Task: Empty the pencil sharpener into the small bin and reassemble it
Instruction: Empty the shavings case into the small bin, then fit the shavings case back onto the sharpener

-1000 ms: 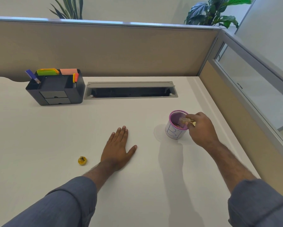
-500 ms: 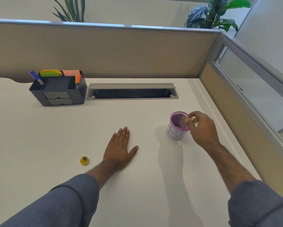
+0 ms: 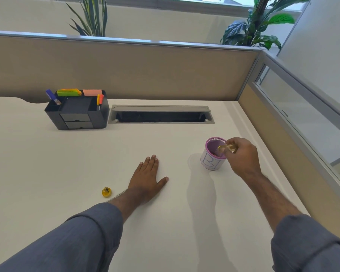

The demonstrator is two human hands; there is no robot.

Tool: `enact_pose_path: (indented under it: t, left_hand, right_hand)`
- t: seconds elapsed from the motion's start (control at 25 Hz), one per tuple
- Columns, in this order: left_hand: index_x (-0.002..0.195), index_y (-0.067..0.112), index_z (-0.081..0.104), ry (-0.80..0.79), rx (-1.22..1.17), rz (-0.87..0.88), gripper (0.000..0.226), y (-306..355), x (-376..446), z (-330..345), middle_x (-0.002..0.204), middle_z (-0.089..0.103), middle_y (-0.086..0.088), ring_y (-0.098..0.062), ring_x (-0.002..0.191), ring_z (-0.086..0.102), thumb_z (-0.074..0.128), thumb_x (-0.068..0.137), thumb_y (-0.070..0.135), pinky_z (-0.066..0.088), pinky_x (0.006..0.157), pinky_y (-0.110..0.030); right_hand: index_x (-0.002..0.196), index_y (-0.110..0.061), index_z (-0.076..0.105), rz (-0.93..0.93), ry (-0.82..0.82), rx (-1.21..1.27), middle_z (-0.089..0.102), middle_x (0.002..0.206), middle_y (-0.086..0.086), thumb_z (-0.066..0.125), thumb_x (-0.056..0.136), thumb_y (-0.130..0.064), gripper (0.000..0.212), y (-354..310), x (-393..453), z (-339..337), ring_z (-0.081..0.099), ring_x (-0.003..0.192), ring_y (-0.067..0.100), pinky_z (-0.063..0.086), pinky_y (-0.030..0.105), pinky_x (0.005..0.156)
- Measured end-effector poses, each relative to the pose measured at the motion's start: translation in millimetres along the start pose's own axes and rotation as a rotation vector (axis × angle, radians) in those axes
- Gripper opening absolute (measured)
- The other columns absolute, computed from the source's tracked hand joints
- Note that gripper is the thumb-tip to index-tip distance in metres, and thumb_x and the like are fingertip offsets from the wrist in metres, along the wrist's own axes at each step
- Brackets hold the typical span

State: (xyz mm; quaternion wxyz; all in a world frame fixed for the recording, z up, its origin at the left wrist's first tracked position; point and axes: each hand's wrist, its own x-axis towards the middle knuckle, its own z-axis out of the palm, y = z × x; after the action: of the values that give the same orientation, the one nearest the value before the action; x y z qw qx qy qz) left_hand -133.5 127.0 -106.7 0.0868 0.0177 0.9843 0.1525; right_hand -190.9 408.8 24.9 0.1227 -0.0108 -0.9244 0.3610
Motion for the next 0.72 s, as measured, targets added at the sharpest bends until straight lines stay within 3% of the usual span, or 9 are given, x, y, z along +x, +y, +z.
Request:
enact_pose_path:
  t: [0.2,0.4,0.56,0.72]
  left_hand:
    - [0.156,0.013,-0.002,-0.008,-0.033,-0.002,0.081,1.9,-2.1,-2.7,0.167,-0.008,-0.001,-0.017,0.154,-0.008,0.027,0.096,0.059,-0.003,0.125,-0.034]
    - [0.157,0.015,0.005,0.044,-0.077,0.059,0.075,-1.2,-12.5,-11.7,0.168,0.002,0.001,-0.015,0.154,-0.002,0.031,0.098,0.054,-0.002,0.124,-0.031]
    - [0.155,0.018,0.020,0.158,-0.115,0.091,0.071,-12.7,-20.8,-34.1,0.166,0.018,0.001,-0.015,0.154,0.008,0.040,0.097,0.053,0.003,0.125,-0.032]
    - [0.149,0.019,0.038,0.298,-0.158,0.006,0.066,-41.8,-38.0,-64.2,0.157,0.040,0.000,-0.020,0.147,0.032,0.053,0.093,0.052,0.022,0.120,-0.035]
  right_hand:
    - [0.090,-0.007,0.070,0.056,0.036,0.031,0.068,0.080,0.007,0.074,0.081,-0.020,0.016,-7.3,-10.2,-0.5,0.061,0.076,0.025,0.044,0.028,0.064]
    - [0.079,-0.002,0.066,0.336,-0.008,0.555,0.065,0.076,0.016,0.083,0.073,-0.011,0.020,-15.8,-24.6,3.1,0.061,0.065,0.027,0.057,0.037,0.064]
    - [0.080,-0.004,0.068,0.388,-0.095,0.669,0.065,0.078,0.009,0.084,0.071,-0.011,0.019,-29.4,-41.7,21.0,0.059,0.074,0.023,0.051,0.039,0.071]
    - [0.092,-0.001,0.065,0.380,-0.168,0.746,0.062,0.079,0.004,0.081,0.075,-0.007,0.023,-54.6,-58.1,43.0,0.054,0.070,0.014,0.043,0.024,0.063]
